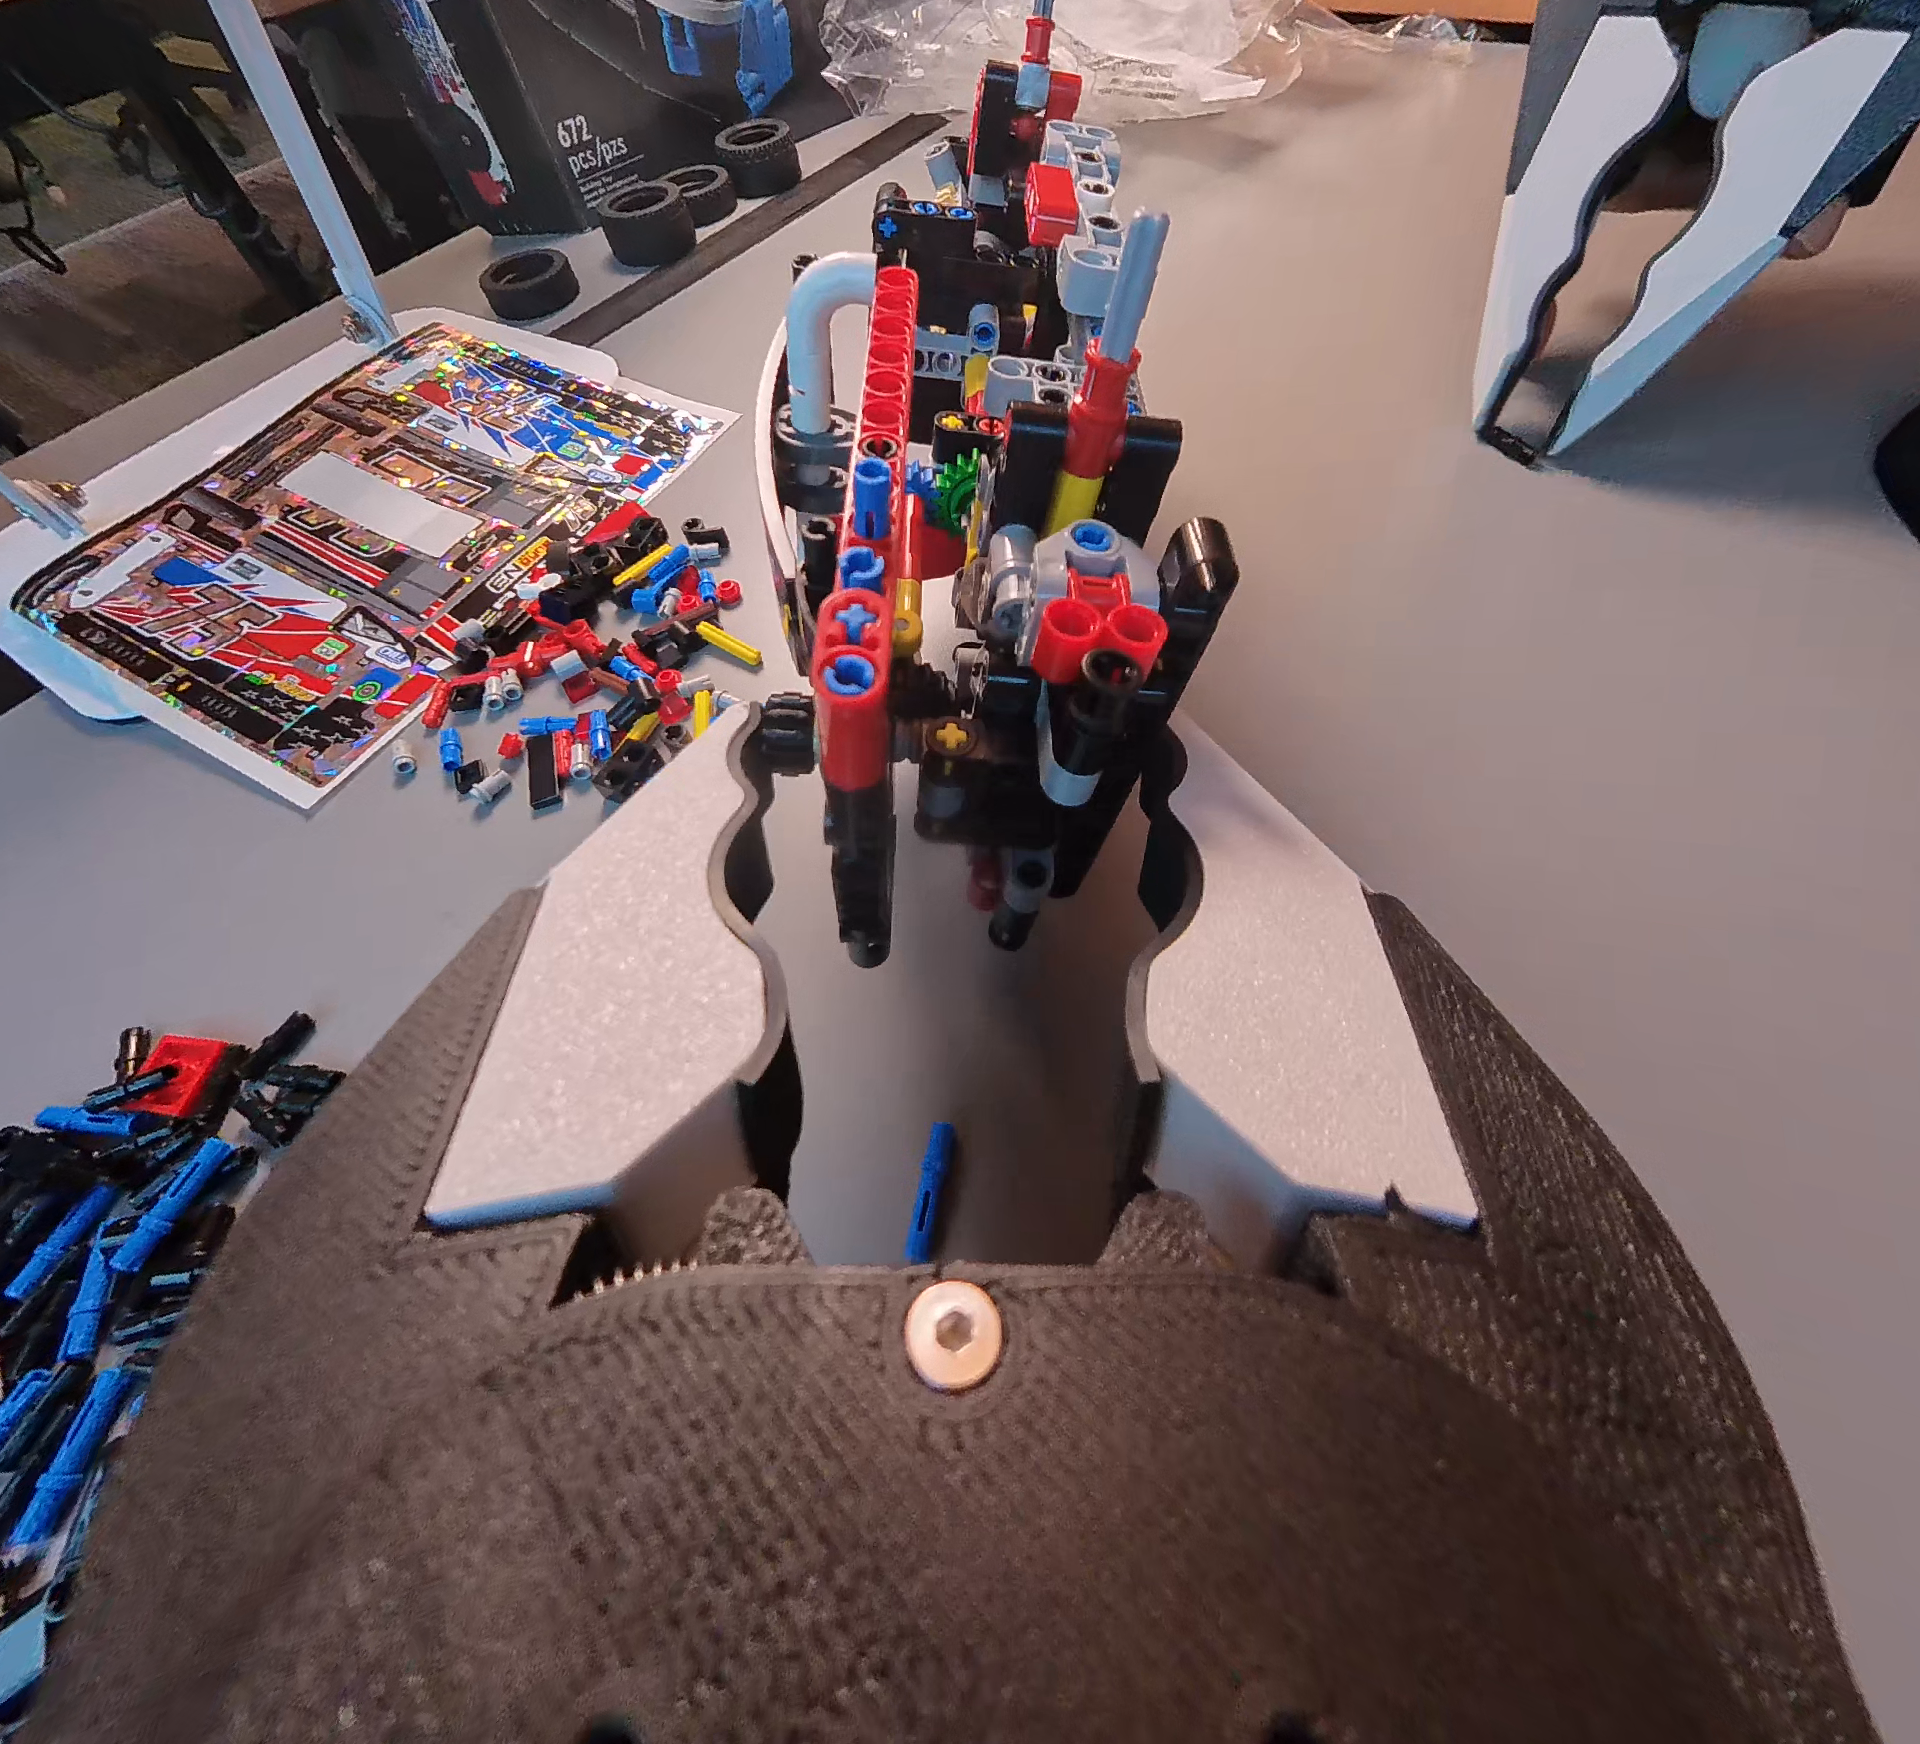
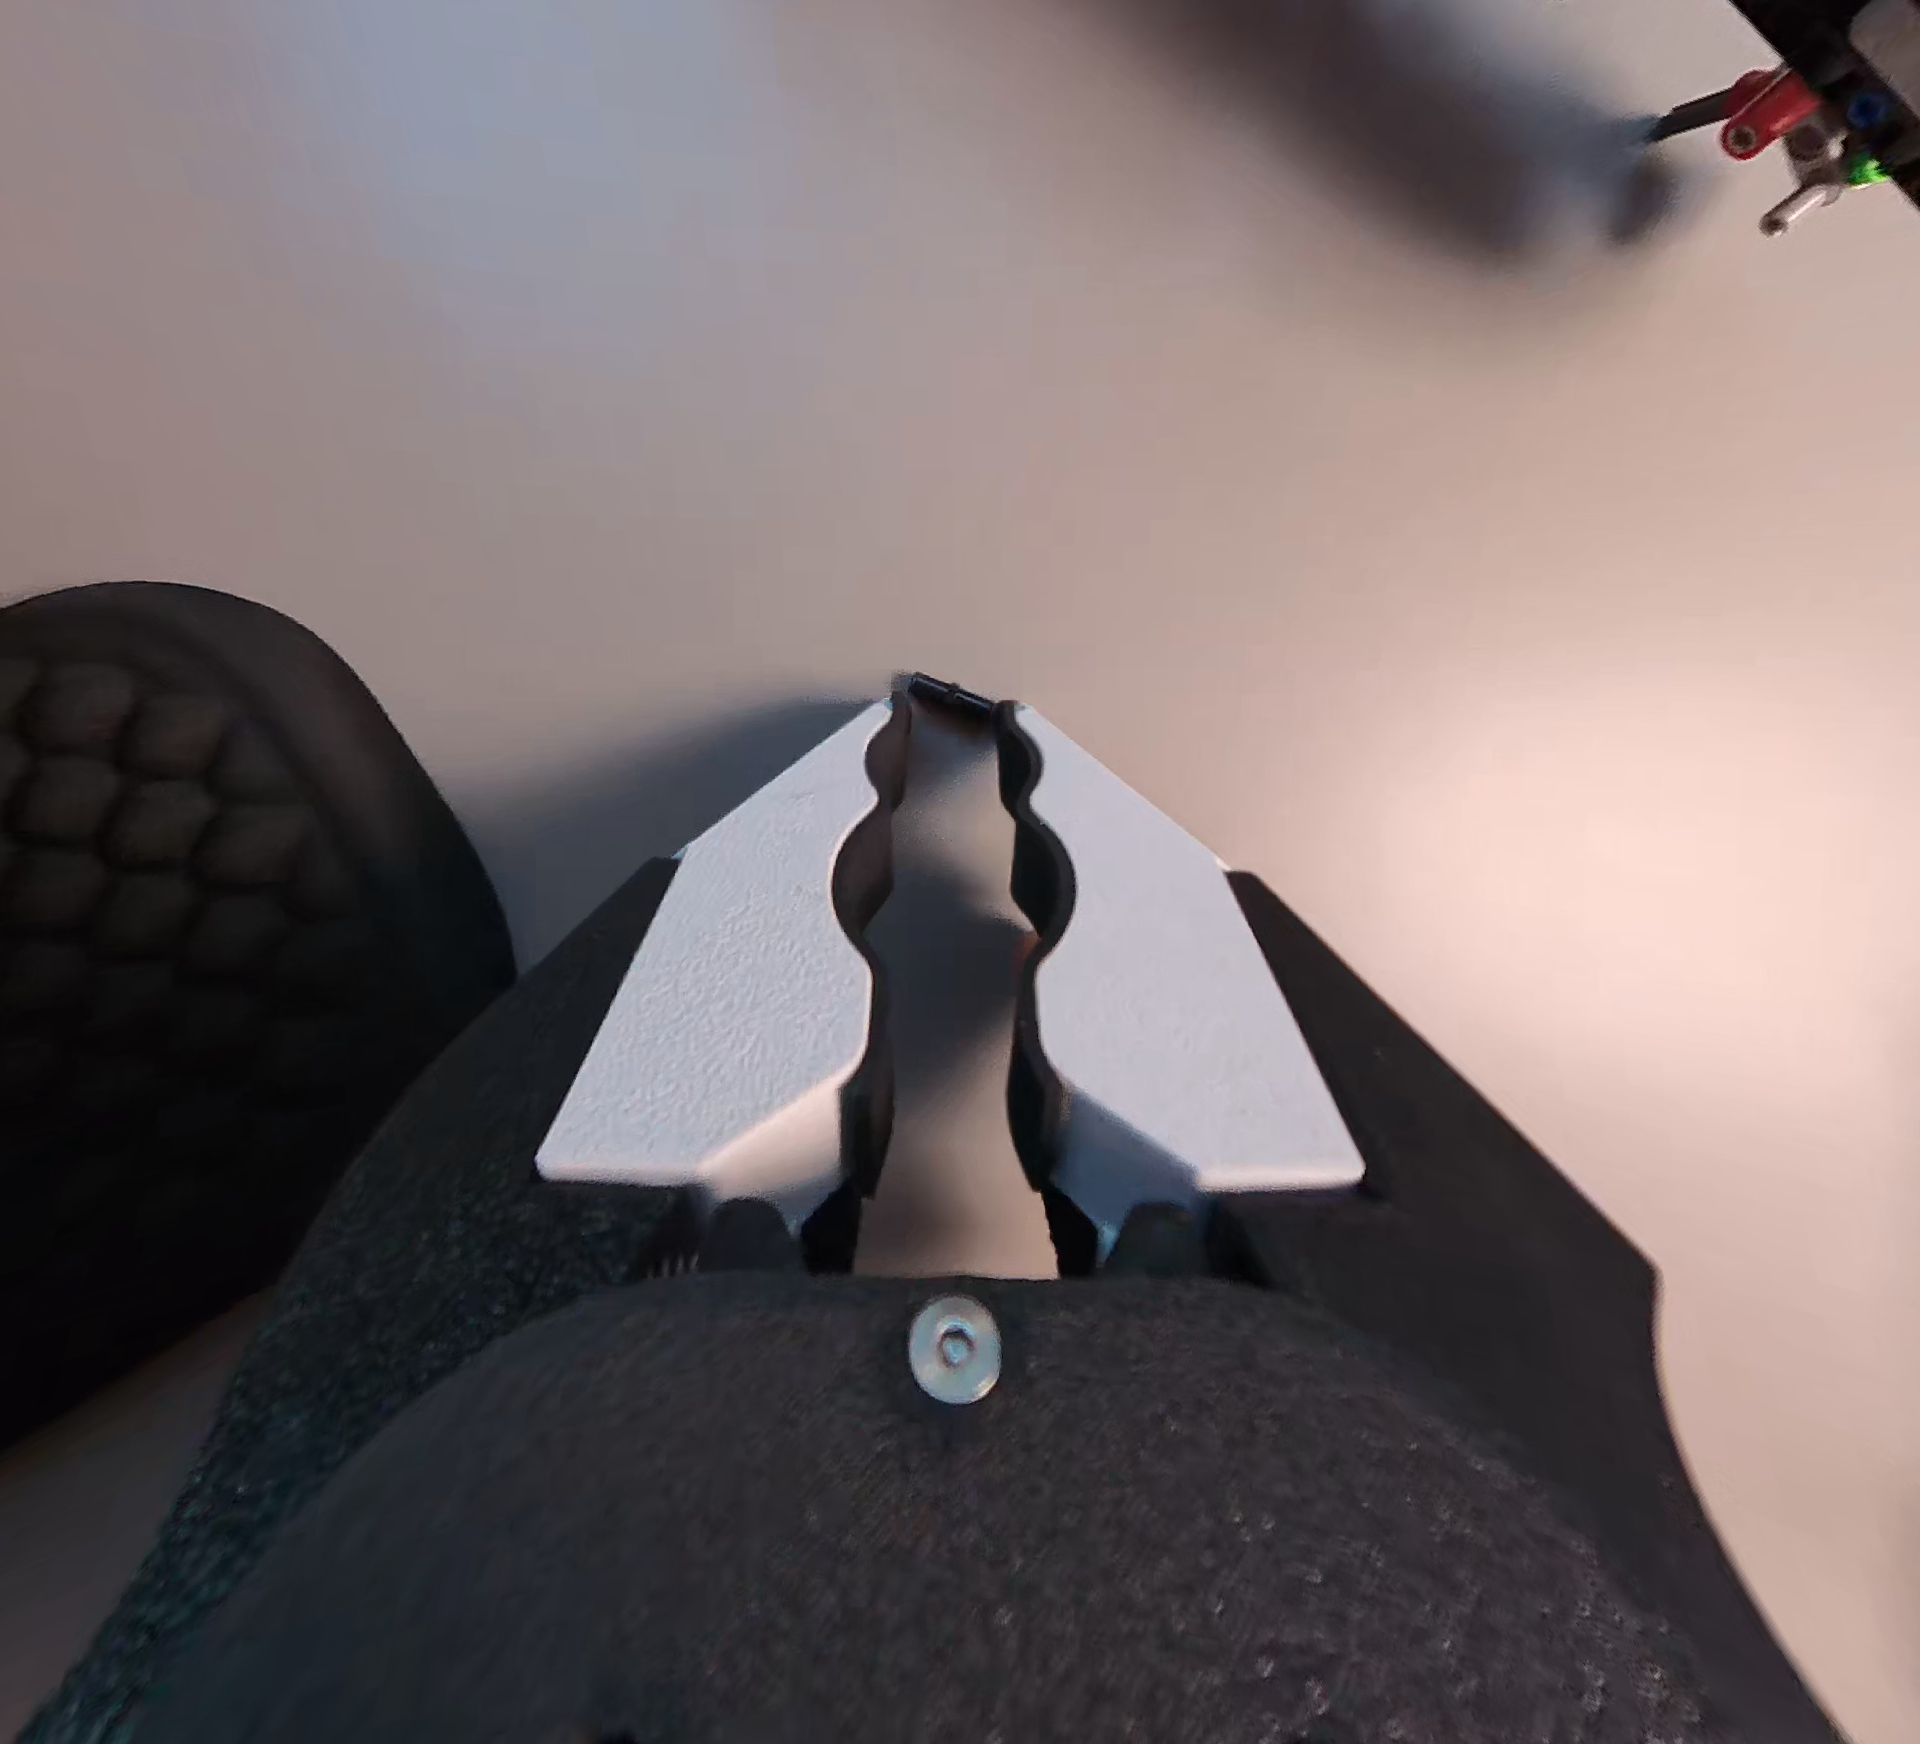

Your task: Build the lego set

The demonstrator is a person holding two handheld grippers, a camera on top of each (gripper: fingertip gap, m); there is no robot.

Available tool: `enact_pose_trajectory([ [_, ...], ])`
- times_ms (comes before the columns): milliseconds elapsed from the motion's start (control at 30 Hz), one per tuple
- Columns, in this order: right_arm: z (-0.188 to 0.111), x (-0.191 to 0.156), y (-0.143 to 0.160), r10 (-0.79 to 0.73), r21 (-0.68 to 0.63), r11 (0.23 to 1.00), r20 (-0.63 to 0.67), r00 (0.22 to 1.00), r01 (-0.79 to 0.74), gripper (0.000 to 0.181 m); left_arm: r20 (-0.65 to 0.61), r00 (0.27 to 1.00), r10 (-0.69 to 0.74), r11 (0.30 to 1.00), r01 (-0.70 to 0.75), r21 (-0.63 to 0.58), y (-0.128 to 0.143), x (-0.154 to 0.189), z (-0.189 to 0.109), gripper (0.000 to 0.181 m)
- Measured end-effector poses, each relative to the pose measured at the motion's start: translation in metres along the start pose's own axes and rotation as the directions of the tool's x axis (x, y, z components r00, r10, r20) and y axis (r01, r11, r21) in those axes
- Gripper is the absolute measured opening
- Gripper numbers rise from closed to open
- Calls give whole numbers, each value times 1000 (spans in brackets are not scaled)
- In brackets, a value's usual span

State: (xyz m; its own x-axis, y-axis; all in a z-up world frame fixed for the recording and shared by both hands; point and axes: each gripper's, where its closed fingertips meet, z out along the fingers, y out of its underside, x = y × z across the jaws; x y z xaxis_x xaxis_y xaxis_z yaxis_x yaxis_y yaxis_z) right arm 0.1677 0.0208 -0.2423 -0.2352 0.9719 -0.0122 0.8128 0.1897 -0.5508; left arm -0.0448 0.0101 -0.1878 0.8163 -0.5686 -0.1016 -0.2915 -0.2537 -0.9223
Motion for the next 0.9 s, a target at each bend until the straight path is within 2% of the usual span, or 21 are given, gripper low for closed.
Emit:
enact_pose_trajectory([
  [133, -2, -14, 1, 38, 16, 999, 45, 998, -39, 8, -2, 1000, 1, 1000, -1, 2, 0, 0, 0, 70],
  [233, -1, -17, -1, 44, 39, 998, 8, 999, -44, 16, -7, 1000, -6, 1000, 6, 5, 0, 0, 1, 70],
  [300, 1, -16, -4, 27, 72, 997, -31, 999, -25, 21, -10, 1000, -8, 1000, 8, 5, 0, 0, 1, 70],
  [400, 3, -13, -6, 43, 90, 995, -77, 996, -36, 14, -12, 1000, -6, 1000, 6, 4, 0, 0, 1, 71],
  [600, 1, -15, -4, 211, 92, 977, -244, 947, -194, 8, -10, 1000, 0, 1000, 0, 1, 1, 1, 0, 70],
  [700, 1, -16, -4, 199, 111, 979, -312, 929, -173, 6, -16, 1000, -6, 1000, 6, 4, 0, 1, 1, 70],
  [900, 7, -14, -11, 219, 98, 975, -279, 935, -199, 3, -8, 1000, 9, 1000, -9, -1, 0, 1, 0, 70],
])
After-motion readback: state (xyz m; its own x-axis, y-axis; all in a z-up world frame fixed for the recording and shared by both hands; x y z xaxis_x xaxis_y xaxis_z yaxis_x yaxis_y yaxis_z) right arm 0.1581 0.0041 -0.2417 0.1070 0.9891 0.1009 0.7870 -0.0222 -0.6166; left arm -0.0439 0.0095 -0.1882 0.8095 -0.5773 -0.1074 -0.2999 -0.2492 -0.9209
